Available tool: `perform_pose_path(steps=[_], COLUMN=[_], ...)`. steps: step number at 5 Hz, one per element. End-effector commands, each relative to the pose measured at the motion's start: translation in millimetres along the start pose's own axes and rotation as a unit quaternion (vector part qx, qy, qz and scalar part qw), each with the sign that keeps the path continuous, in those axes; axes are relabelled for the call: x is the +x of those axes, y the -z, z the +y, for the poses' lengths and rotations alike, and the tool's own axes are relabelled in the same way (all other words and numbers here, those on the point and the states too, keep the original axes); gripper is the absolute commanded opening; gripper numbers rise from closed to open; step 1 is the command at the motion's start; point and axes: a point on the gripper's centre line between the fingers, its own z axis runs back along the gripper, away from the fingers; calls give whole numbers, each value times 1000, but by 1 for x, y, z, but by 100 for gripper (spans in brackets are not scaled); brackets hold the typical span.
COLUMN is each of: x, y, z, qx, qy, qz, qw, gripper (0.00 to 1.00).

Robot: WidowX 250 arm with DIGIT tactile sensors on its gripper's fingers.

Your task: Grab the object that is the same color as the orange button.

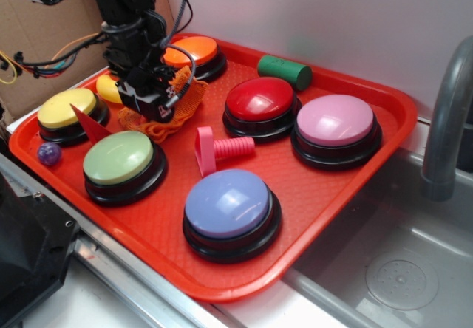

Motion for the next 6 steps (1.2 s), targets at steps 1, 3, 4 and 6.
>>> perform_pose_path(steps=[1, 3, 4, 6], x=[17, 14, 4, -13], y=[-55, -133, -158, -172], z=[4, -13, -28, -64], qx=[28, 10, -19, -62], qy=[-24, -59, -58, -58], qz=[-37, -36, -17, -35], qw=[999, 998, 998, 996], gripper=[0, 0, 0, 0])
